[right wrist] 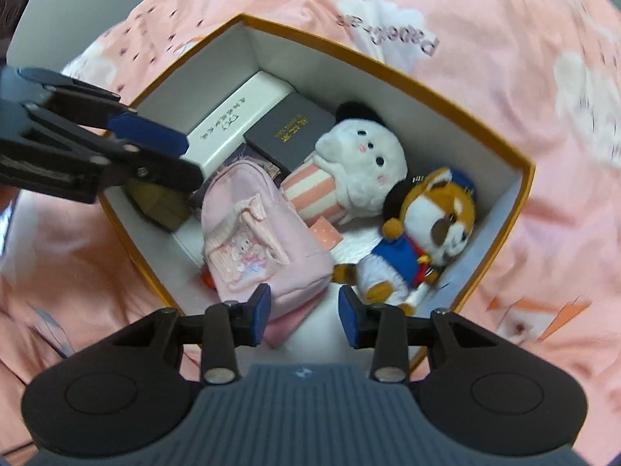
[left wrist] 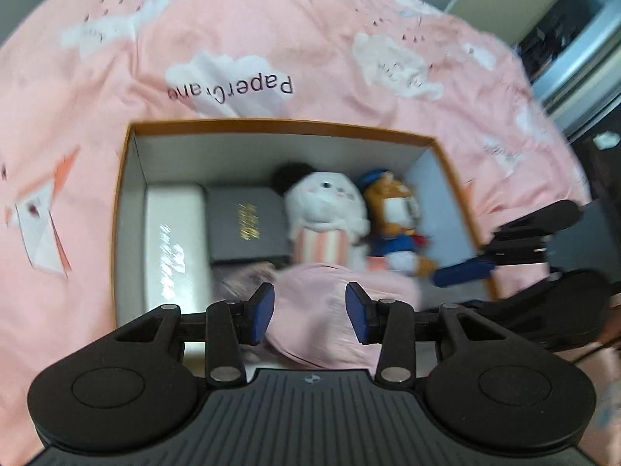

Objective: Organize objects
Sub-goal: 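Lower the pink pouch into the orange box and open the left gripper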

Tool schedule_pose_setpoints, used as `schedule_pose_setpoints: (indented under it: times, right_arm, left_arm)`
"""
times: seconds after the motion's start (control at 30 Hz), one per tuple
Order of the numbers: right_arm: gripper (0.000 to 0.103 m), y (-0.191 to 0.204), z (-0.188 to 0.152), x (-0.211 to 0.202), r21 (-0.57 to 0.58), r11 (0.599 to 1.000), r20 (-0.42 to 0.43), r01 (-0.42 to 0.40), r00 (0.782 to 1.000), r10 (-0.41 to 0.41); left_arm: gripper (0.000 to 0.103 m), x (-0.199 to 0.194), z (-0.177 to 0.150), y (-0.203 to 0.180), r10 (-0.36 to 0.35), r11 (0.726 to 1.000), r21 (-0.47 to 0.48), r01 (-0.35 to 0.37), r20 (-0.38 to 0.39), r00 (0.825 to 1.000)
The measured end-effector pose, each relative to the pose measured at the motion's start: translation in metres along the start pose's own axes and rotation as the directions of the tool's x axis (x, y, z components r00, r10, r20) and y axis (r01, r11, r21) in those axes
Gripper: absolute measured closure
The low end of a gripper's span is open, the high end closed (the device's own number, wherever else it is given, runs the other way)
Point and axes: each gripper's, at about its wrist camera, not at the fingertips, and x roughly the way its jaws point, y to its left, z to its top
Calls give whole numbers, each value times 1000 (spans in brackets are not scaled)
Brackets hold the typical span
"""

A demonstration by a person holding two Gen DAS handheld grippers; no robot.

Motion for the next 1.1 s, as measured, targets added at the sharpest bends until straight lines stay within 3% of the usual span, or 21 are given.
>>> schedule_pose_setpoints:
  times: [0.13, 0.3, 0.5, 0.63, 0.87, 1.1]
  right_arm:
    - [51, -6, -3, 11, 130, 990, 3, -50, 999, 50]
    - [52, -13, -6, 23, 244, 962, 33, -120, 993, 115]
    - [73, -20, -5, 28, 309, 944, 44, -111, 994, 103]
    - [74, -29, 2, 21, 336, 928, 44, -162, 987, 157]
    - [74, -15, 26, 41, 358, 915, -54, -187, 974, 220]
    - [74, -12, 35, 64, 397, 905, -113, -150, 971, 211]
  left_arm:
    - [55, 26, 2, 1, -11, 998, 66, 14, -42, 999]
    - [60, 41, -1, 11, -28, 998, 63, 32, -68, 997]
    - [84, 40, 0, 16, -29, 999, 39, 34, -111, 993]
    - [93, 25, -3, 17, -34, 999, 25, 39, -171, 985]
    - [93, 20, 1, 20, 62, 996, 76, -46, -238, 969]
    - [93, 43, -1, 25, 114, 991, 103, -88, -285, 952]
